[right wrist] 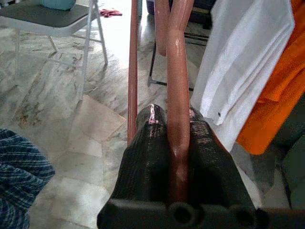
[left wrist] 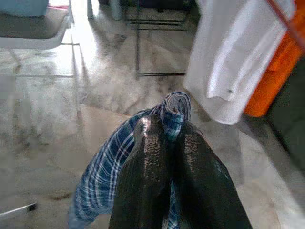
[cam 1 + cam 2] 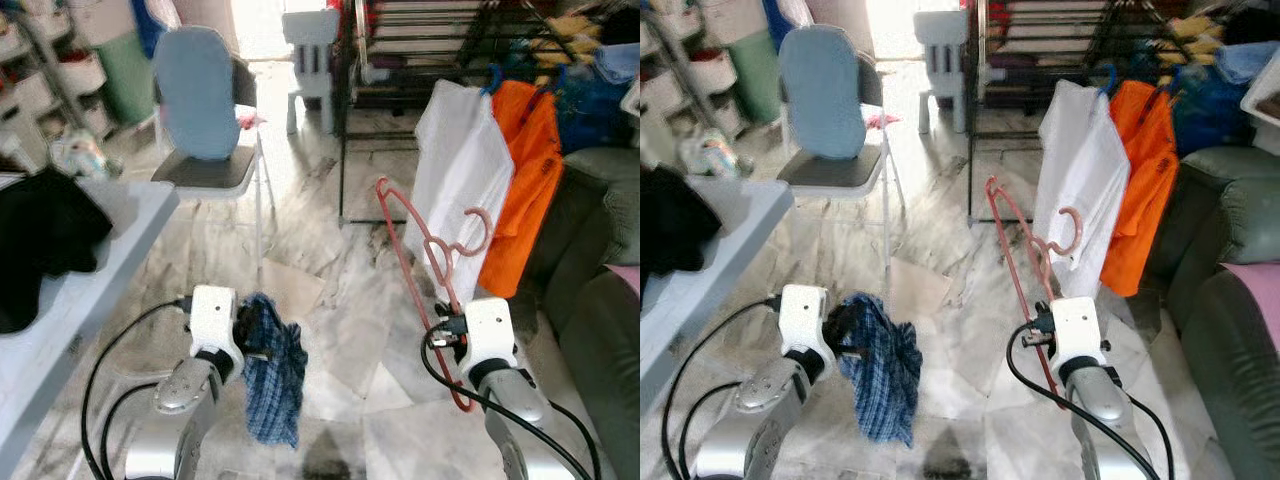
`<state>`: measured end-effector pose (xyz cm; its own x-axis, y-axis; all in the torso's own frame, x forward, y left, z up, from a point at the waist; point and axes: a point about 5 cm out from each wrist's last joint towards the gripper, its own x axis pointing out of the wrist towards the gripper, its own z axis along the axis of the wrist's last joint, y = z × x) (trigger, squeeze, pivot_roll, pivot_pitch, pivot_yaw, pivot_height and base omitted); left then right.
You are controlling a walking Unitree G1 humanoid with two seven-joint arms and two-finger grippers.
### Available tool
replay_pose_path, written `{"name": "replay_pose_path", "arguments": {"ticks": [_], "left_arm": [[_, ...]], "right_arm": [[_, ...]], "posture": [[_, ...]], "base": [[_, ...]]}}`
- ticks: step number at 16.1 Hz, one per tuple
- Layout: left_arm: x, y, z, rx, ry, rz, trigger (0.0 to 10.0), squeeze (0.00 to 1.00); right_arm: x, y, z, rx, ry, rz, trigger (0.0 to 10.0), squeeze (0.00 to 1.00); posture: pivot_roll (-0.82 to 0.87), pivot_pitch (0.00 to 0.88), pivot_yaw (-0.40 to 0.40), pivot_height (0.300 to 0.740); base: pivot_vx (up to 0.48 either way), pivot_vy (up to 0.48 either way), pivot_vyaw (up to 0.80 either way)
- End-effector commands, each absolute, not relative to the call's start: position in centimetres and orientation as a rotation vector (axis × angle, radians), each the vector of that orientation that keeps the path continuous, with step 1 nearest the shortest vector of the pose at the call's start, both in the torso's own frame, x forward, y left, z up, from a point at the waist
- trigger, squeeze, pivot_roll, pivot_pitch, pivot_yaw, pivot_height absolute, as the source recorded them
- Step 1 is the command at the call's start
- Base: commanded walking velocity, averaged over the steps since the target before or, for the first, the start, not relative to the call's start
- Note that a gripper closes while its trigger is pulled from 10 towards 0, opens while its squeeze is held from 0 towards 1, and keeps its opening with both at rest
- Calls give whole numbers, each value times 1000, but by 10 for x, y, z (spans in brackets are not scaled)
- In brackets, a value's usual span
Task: Hang hanger
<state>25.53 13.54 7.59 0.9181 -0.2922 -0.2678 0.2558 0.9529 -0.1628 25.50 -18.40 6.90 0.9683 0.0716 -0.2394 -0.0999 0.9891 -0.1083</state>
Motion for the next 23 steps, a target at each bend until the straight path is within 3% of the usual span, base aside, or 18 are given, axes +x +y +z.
{"name": "replay_pose_path", "arguments": {"ticks": [1,17,23], "left_arm": [[255,132,78,-142,295,-318,10000,0],[257,122,82,-154,272,-412,10000,0],[257,121,81,-162,271,-422,10000,0]], "right_arm": [[258,-183,73,-115,227,95,10000,0],[264,-181,74,-115,234,120,10000,0],[260,-181,72,-111,244,119,10000,0]], "posture": [[-115,0,14,740],[-121,0,6,740],[-128,0,9,740]], "base": [[0,0,0],[0,0,-750],[0,-280,-800]]}}
